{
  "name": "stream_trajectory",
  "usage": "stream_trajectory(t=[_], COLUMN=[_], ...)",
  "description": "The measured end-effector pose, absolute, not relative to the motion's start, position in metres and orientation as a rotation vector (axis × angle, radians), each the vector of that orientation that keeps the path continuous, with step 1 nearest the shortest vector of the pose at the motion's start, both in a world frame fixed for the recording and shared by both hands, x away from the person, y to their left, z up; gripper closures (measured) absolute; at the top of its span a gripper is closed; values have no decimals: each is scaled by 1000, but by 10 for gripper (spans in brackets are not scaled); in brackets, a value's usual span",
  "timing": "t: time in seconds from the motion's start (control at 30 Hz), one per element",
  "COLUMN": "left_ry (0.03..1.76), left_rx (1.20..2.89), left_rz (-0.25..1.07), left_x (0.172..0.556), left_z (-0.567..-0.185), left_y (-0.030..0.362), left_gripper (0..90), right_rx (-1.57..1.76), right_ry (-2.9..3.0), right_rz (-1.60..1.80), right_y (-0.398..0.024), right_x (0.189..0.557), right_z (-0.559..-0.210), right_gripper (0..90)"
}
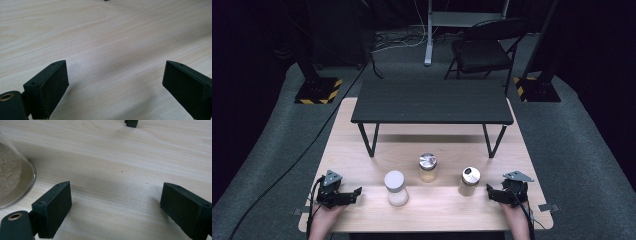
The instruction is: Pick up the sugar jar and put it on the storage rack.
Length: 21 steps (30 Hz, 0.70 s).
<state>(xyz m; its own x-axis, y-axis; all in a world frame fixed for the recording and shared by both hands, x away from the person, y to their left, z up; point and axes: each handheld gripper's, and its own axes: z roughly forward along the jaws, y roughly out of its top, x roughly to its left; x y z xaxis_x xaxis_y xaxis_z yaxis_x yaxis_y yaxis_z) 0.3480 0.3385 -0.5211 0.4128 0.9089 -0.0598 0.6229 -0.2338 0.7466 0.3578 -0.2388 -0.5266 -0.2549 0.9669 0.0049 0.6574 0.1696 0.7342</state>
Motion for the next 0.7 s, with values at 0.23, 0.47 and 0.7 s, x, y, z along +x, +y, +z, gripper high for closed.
stream_trajectory(t=[0.23, 0.47, 0.7], left_ry=[1253, 1220, 1187], left_rx=[1941, 1919, 1914], left_rz=[538, 545, 550], left_x=[343, 338, 333], left_z=[-509, -496, -485], left_y=[337, 337, 331], left_gripper=[66, 72, 72], right_rx=[1530, 1530, 1530], right_ry=[1982, 1982, 1982], right_rz=[871, 871, 871], right_y=[-239, -239, -239], right_x=[358, 358, 358], right_z=[-527, -527, -527], right_gripper=[93, 92, 93])
